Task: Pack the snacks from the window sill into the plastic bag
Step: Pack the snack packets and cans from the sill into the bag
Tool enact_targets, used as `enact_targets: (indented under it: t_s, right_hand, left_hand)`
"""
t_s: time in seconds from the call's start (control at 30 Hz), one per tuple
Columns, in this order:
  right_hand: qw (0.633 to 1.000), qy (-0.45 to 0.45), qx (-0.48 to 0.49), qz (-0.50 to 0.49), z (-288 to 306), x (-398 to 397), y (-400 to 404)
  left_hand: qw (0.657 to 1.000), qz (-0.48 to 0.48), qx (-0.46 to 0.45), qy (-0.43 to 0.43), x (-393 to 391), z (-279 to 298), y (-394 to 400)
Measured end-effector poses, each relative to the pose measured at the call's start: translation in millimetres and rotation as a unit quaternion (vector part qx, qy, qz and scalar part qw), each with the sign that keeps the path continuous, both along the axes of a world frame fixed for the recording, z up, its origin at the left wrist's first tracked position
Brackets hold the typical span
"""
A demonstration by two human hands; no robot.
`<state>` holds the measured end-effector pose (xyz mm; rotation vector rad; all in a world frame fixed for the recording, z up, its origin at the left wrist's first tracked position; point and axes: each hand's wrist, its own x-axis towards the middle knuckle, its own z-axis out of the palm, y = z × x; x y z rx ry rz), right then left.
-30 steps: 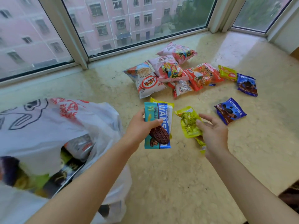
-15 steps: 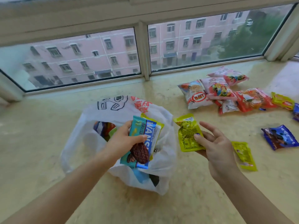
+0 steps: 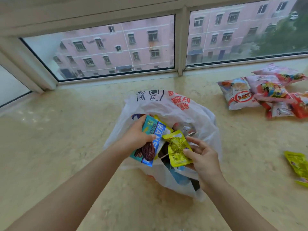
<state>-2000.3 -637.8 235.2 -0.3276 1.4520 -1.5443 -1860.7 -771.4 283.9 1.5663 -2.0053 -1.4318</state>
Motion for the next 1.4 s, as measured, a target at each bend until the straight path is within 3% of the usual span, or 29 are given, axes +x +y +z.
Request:
enact_targets:
  t_s: [0.13, 0.27, 0.37, 0.47, 0.53, 0.6, 0.67, 0.7, 0.8, 0.97, 1.07, 1.2, 1.3, 1.37, 1.4]
  right_hand:
    - [0.999, 0.043, 0.026, 0.001, -6, 1, -20]
    - [0.987, 0.155, 0.044, -0.024, -14, 2, -56]
    - [0.961, 0.274, 0.027, 0.028, -5, 5, -84]
    - [0.91, 0.402, 0.044, 0.091, -2, 7, -91]
    - [0.848, 0.519, 0.037, 0.1, -4, 8, -78]
    - [0.733, 0.676, 0.014, 0.077, -9, 5, -61]
    - [0.616, 0.785, -0.037, 0.056, -19, -5, -46]
    - [0.575, 0.814, -0.048, 0.061, -25, -10, -42]
    - [0.51, 0.852, 0.043, 0.111, -39, -20, -38]
    - [0.485, 0.85, 0.145, 0.146, -42, -32, -50]
    - [0.472, 0.856, 0.151, 0.147, -36, -41, -55]
    - [0.453, 0.859, 0.162, 0.174, -26, -53, -59]
    - [0.452, 0.861, 0.17, 0.159, -10, -66, -63]
    - [0.457, 0.861, 0.183, 0.126, 4, -78, -66]
    - [0.464, 0.858, 0.189, 0.111, 11, -84, -68]
  left_hand:
    - [0.998, 0.004, -0.047, 0.041, -6, -4, -28]
    - [0.989, 0.025, -0.131, 0.064, -15, -9, -62]
    - [0.972, -0.018, -0.226, -0.06, -21, -13, -68]
    - [0.889, -0.1, -0.361, -0.264, -22, -18, -55]
    - [0.82, -0.194, -0.429, -0.325, -17, -31, -43]
    - [0.773, -0.245, -0.491, -0.319, -9, -46, -32]
    - [0.769, -0.258, -0.509, -0.287, -4, -63, -26]
    - [0.769, -0.262, -0.509, -0.283, -3, -71, -25]
    - [0.785, -0.275, -0.474, -0.29, -8, -81, -25]
    - [0.8, -0.273, -0.464, -0.265, -28, -80, -29]
    - [0.768, -0.308, -0.493, -0.269, -42, -79, -21]
    - [0.759, -0.281, -0.506, -0.297, -50, -85, -28]
    - [0.733, -0.28, -0.513, -0.349, -57, -70, -33]
    - [0.756, -0.279, -0.496, -0.323, -61, -68, -30]
    - [0.751, -0.293, -0.505, -0.308, -62, -69, -27]
